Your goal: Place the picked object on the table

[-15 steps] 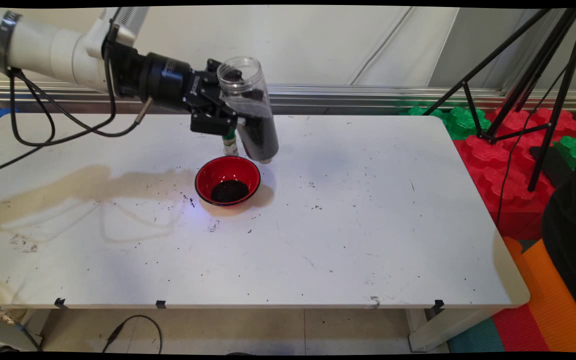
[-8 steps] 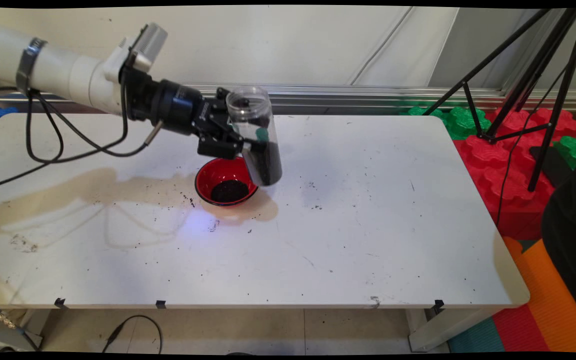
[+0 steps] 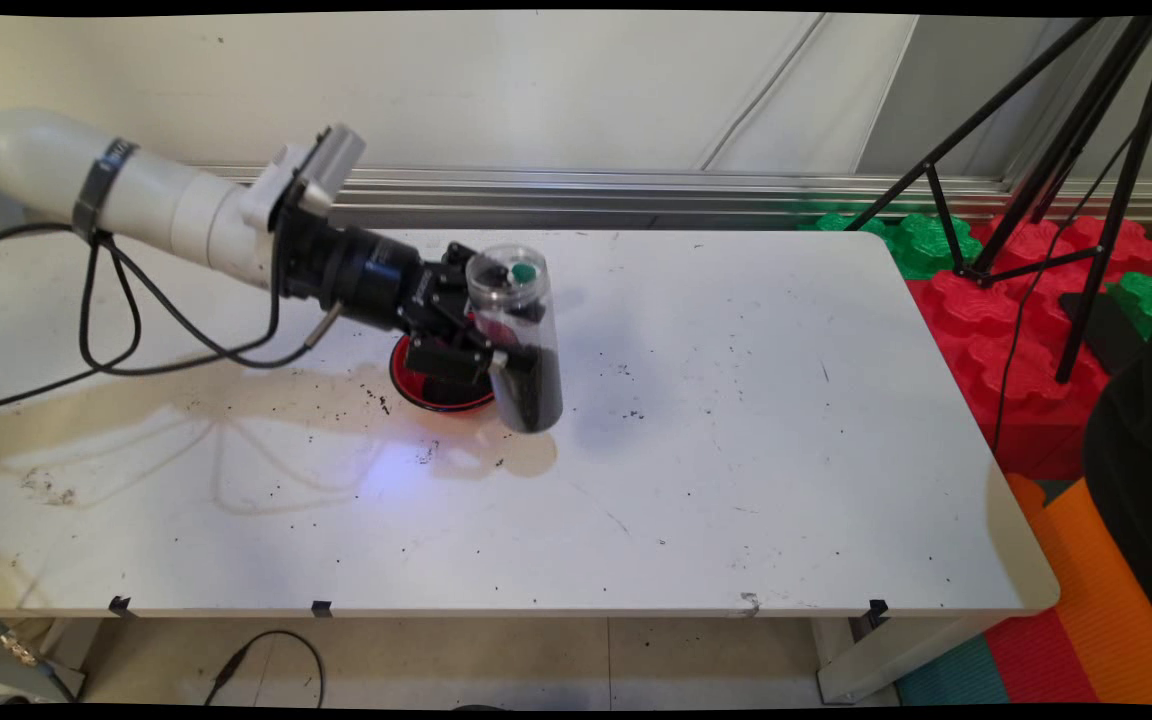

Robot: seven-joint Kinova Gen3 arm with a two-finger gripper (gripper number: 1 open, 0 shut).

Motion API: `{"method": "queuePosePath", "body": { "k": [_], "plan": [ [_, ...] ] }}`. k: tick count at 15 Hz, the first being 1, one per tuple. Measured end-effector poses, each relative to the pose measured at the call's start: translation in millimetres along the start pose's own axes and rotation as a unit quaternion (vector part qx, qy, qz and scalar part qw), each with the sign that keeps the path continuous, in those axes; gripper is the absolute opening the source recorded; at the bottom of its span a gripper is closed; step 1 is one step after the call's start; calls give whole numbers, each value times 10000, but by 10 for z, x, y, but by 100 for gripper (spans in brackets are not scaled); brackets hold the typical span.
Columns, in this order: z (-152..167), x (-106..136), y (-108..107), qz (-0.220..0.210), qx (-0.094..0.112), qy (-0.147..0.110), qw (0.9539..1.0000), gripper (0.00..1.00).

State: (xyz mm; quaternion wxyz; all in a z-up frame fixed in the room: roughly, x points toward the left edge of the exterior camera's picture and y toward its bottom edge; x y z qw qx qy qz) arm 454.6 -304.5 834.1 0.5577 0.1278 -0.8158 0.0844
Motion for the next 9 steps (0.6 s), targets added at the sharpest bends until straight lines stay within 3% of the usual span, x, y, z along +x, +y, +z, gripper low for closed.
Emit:
{"method": "queuePosePath", "body": {
  "k": [9],
  "plan": [
    [192,-413,96,-194,-180,-343,9991,0]
  ]
}}
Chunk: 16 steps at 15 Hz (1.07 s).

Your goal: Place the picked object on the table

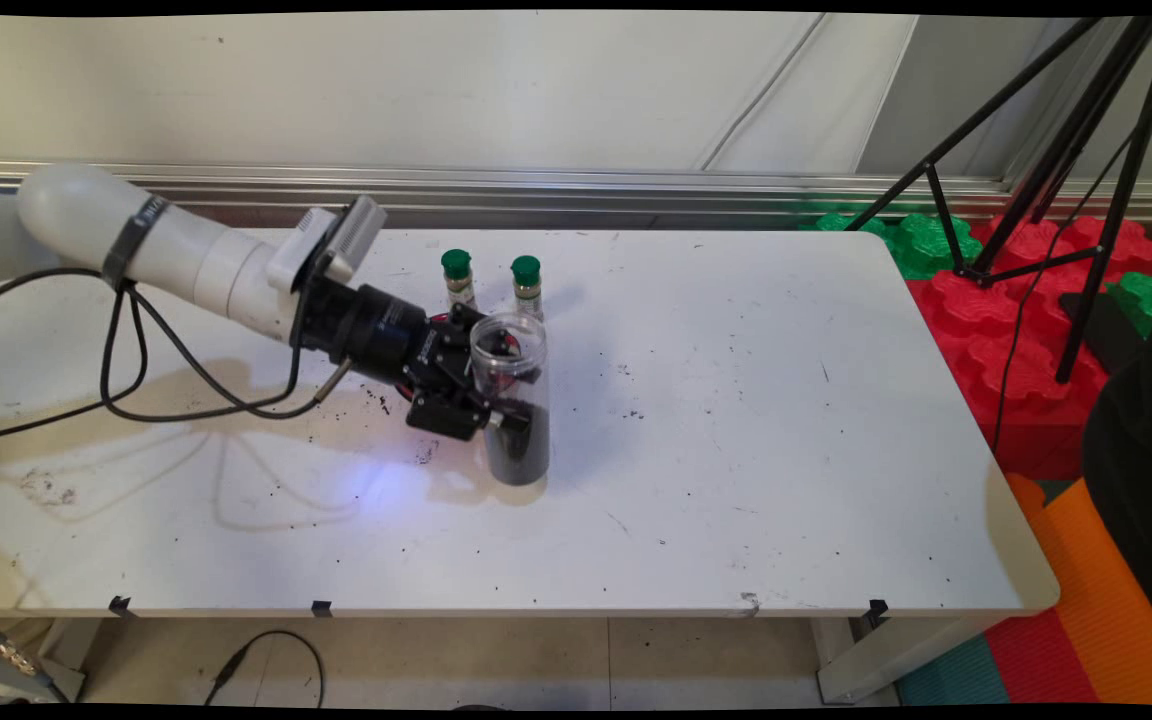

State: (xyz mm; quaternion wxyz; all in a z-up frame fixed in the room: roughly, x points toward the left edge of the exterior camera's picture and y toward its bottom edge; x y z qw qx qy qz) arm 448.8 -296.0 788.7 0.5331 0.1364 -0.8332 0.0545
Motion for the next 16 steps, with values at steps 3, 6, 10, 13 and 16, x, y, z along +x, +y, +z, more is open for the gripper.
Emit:
{"method": "queuePosePath", "body": {
  "k": [3,6,10,13,16],
  "plan": [
    [43,-98,16,-44,-27,-89,9999,0],
    [78,-190,32,-79,-54,-174,9998,0],
    [111,-310,55,-107,-88,-286,9995,0],
    [122,-378,66,-110,-103,-347,9993,0],
    [125,-418,71,-109,-113,-374,9992,100]
  ]
}}
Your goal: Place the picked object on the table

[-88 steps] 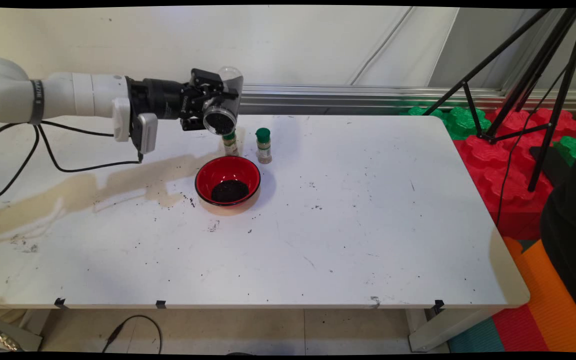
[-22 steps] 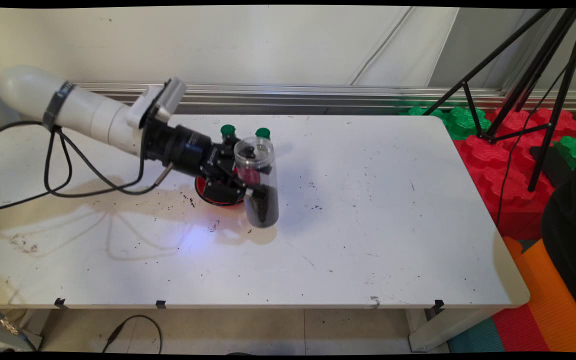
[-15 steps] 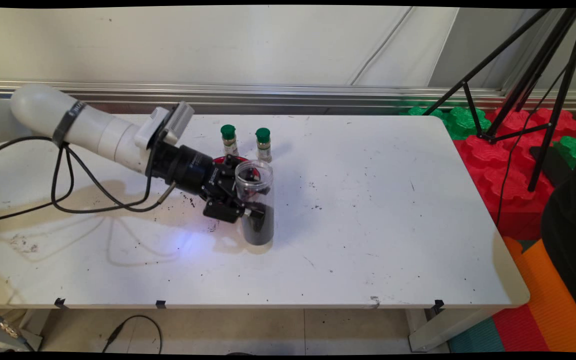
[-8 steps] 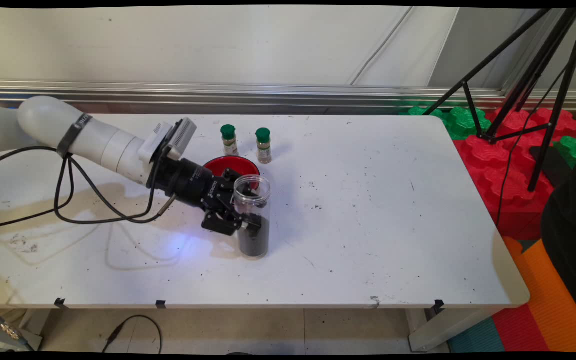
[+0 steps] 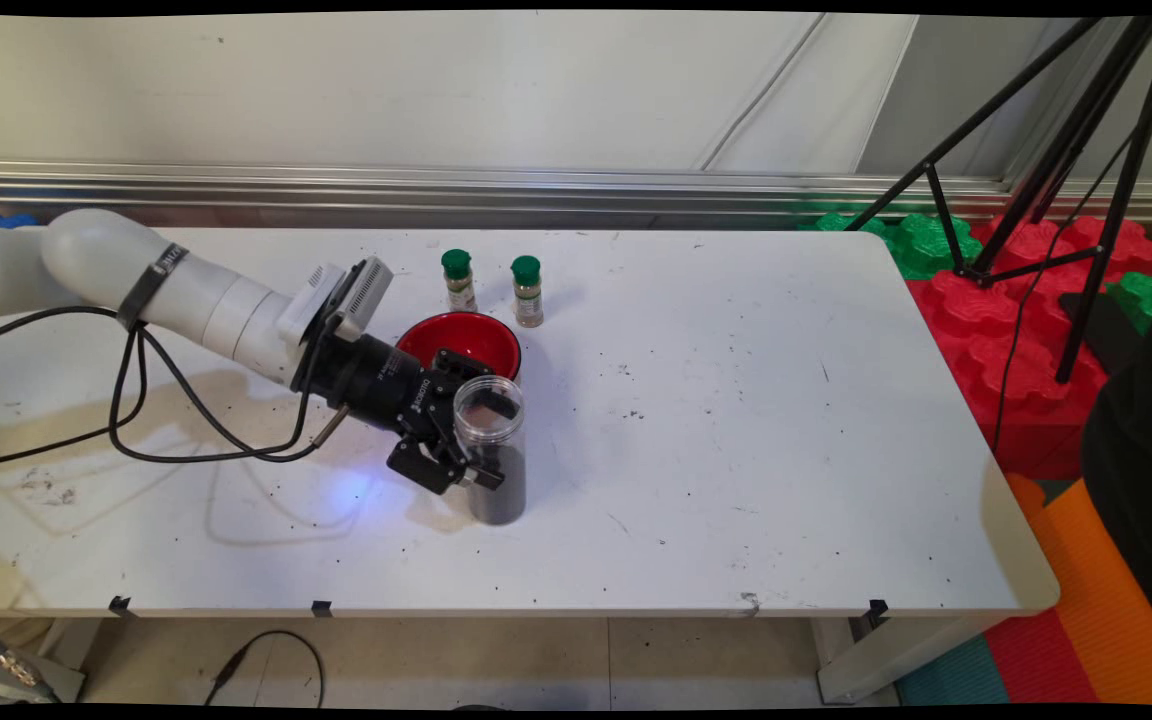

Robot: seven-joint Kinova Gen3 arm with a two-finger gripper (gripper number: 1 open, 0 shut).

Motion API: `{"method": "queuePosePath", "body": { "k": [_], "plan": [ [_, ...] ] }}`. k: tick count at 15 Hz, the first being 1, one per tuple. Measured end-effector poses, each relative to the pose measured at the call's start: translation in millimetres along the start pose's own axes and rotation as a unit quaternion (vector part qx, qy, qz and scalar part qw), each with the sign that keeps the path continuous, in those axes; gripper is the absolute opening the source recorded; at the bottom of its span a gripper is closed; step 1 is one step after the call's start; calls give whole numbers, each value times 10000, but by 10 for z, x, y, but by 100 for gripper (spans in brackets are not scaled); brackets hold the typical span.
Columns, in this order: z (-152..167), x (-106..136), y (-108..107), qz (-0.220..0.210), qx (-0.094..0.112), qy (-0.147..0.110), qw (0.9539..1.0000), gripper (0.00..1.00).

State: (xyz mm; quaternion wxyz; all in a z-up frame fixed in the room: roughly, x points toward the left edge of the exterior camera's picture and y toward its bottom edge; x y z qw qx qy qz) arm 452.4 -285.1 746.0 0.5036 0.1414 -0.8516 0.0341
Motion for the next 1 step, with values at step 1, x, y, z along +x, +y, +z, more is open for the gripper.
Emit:
{"method": "queuePosePath", "body": {
  "k": [1],
  "plan": [
    [0,-9,1,3,0,-5,10000,100]
  ]
}}
